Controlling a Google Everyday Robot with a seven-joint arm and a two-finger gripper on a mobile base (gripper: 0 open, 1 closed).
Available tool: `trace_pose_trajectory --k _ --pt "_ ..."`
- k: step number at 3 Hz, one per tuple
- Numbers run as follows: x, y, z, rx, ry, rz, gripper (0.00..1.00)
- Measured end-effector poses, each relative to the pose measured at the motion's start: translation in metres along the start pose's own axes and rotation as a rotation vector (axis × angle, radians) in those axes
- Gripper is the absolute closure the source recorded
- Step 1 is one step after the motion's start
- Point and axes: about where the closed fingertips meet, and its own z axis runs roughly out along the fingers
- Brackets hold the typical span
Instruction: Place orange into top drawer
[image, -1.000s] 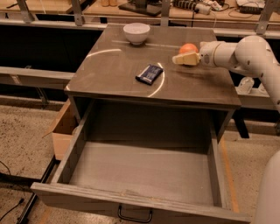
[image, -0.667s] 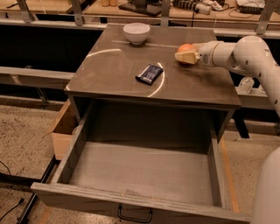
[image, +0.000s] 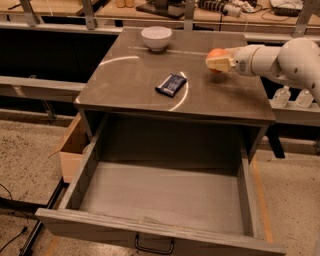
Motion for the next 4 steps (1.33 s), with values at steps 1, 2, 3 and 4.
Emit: trace_pose_trajectory --k 1,2,3,4 --pt "-0.022 0.034 -0.056 -0.050 0.001 0.041 1.00" --pt "-0.016 0.083 -0.111 -0.102 0.073 0.085 1.00" --pt "0.000 0.099 -0.112 -0.120 0.111 0.087 1.00" --pt "-0.005 0.106 -0.119 -0.146 0.117 0.057 1.00"
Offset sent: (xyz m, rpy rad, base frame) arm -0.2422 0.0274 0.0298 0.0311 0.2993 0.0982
